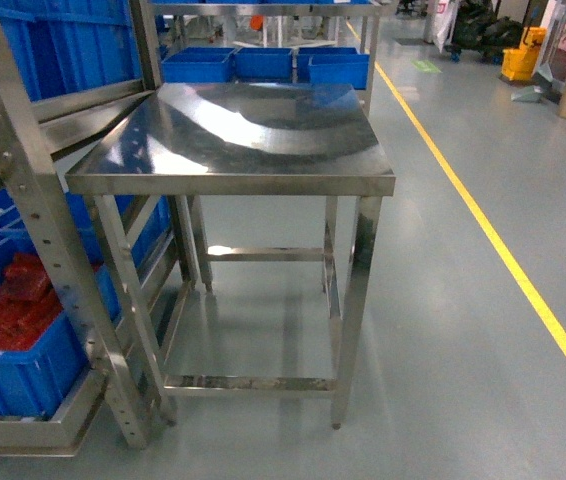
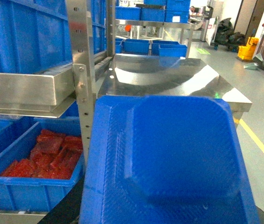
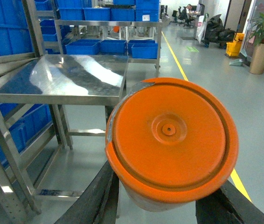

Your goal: Sort blue parts and orange caps into right shelf containers

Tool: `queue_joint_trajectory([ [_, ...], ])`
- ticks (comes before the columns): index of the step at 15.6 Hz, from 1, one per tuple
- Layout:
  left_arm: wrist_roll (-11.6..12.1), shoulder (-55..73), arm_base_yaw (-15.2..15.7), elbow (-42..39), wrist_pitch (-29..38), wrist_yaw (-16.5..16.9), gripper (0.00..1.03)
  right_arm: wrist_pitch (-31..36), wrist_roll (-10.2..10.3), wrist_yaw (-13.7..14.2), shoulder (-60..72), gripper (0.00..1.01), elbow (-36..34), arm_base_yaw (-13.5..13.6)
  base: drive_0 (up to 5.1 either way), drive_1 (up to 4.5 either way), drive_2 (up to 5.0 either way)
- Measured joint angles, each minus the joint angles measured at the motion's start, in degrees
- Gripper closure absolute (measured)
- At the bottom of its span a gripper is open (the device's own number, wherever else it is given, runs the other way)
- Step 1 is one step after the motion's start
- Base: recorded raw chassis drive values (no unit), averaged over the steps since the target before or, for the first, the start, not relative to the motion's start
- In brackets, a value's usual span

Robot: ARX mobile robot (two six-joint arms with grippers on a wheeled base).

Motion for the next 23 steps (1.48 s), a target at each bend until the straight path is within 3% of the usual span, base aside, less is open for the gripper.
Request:
queue_joint_trajectory([
  [23,0.1,0.0,0.0,0.0,0.1,0.0,0.61,0.0,0.0,-0.1,0.0,0.61,0.0,0.0,-5.0,2.43,2.4],
])
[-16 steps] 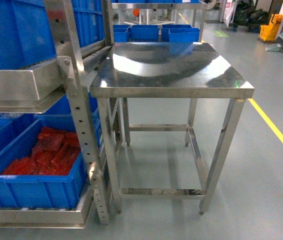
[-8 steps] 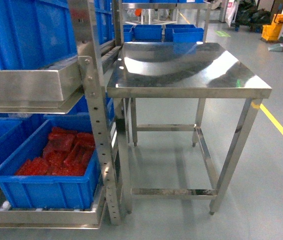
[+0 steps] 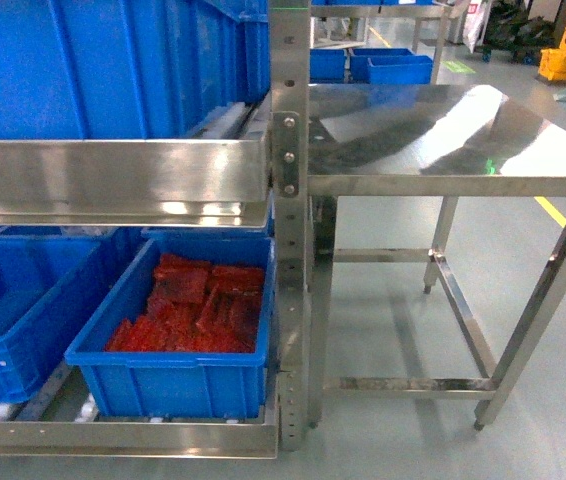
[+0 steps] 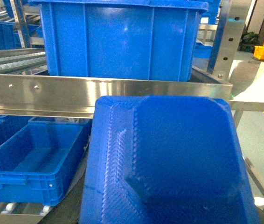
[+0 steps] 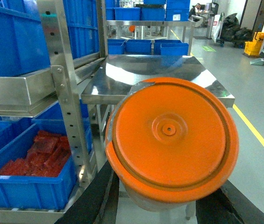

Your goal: Sort blue parts and orange caps into right shelf containers

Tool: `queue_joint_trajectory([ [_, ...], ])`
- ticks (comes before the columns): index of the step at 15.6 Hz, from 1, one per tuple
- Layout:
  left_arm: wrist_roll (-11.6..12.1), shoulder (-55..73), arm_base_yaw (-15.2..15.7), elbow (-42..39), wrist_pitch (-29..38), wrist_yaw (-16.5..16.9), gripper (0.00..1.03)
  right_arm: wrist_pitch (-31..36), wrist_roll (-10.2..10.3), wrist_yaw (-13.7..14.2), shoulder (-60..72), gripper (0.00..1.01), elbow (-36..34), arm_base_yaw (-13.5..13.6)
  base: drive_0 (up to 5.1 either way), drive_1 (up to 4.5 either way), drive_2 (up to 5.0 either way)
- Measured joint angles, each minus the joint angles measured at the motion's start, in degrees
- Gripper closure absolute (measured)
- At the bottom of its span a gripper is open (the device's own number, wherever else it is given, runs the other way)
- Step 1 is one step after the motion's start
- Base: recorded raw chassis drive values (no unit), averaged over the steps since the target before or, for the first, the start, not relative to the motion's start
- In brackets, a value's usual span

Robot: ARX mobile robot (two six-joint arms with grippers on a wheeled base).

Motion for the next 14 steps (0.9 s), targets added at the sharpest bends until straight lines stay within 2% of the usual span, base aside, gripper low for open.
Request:
queue_joint_trajectory([
  [14,0.0,0.0,0.0,0.0,0.0,0.0,0.61,-0.1,0.0,0.0,0.0,0.61,0.0,0.0,-5.1,2.38,2.4],
])
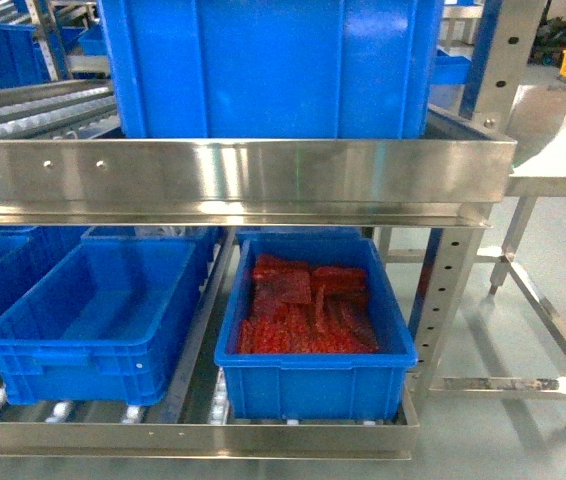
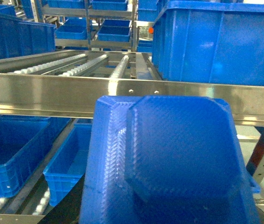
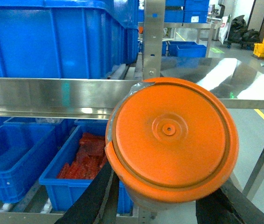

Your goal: Sort blue parts and orange caps into right shelf containers

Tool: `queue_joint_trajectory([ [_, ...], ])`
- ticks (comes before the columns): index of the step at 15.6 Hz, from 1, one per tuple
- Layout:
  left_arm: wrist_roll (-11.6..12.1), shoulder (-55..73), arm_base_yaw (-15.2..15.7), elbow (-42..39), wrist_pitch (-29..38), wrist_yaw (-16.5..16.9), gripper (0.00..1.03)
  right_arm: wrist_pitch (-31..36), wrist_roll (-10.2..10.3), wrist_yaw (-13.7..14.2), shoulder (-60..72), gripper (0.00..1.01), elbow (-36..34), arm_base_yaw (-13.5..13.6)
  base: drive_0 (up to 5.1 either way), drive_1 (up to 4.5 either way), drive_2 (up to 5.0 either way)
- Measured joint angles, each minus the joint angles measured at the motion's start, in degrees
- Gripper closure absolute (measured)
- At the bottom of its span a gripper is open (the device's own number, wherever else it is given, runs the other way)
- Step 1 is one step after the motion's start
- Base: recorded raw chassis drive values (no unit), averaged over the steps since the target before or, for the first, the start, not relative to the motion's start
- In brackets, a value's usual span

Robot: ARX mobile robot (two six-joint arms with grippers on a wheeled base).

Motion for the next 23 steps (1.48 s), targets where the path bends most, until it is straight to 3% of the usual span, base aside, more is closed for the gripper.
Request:
queue_joint_trajectory([
  [23,0.0,0.0,0.0,0.0,-0.1,-0.1,0.61,0.0,0.0,0.0,0.0,0.61,0.0,0.0,-5.0,2.45,2.4],
])
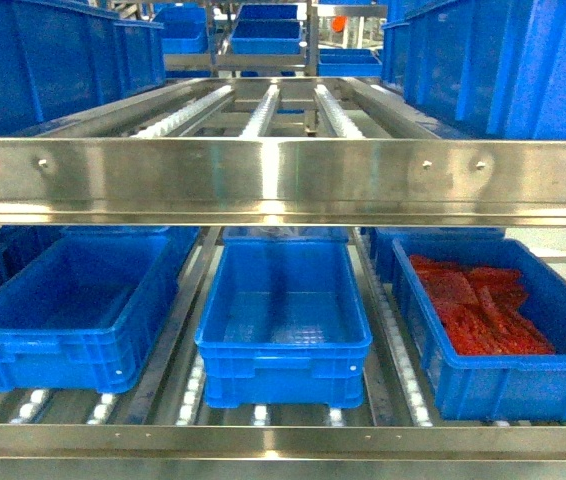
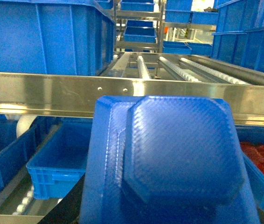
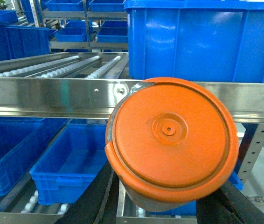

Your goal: Sort blue parts and orange caps into right shelf containers

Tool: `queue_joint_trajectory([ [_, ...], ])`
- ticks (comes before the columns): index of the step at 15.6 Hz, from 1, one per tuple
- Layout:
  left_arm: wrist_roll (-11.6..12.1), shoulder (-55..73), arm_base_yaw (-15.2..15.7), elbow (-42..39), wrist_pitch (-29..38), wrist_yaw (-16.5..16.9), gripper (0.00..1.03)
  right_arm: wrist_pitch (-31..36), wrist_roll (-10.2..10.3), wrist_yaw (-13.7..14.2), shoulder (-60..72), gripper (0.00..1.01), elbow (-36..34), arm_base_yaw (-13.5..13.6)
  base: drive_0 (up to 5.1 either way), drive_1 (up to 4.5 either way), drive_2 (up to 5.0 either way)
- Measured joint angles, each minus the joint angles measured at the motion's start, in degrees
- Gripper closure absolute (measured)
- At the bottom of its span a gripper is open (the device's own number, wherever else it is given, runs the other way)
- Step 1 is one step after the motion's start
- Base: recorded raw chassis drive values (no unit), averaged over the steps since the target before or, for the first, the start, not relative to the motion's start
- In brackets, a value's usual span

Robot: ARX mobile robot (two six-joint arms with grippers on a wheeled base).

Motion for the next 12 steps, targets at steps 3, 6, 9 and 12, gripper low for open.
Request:
queue_joint_trajectory([
  [3,0.0,0.0,0.0,0.0,0.0,0.0,0.61,0.1,0.0,0.0,0.0,0.61,0.0,0.0,-4.9,2.52,2.5],
  [6,0.0,0.0,0.0,0.0,0.1,0.0,0.61,0.0,0.0,0.0,0.0,0.61,0.0,0.0,-4.9,2.57,2.6],
  [9,0.0,0.0,0.0,0.0,0.0,0.1,0.61,0.0,0.0,0.0,0.0,0.61,0.0,0.0,-4.9,2.55,2.6],
  [12,0.0,0.0,0.0,0.0,0.1,0.1,0.61,0.1,0.0,0.0,0.0,0.61,0.0,0.0,-4.8,2.61,2.6],
])
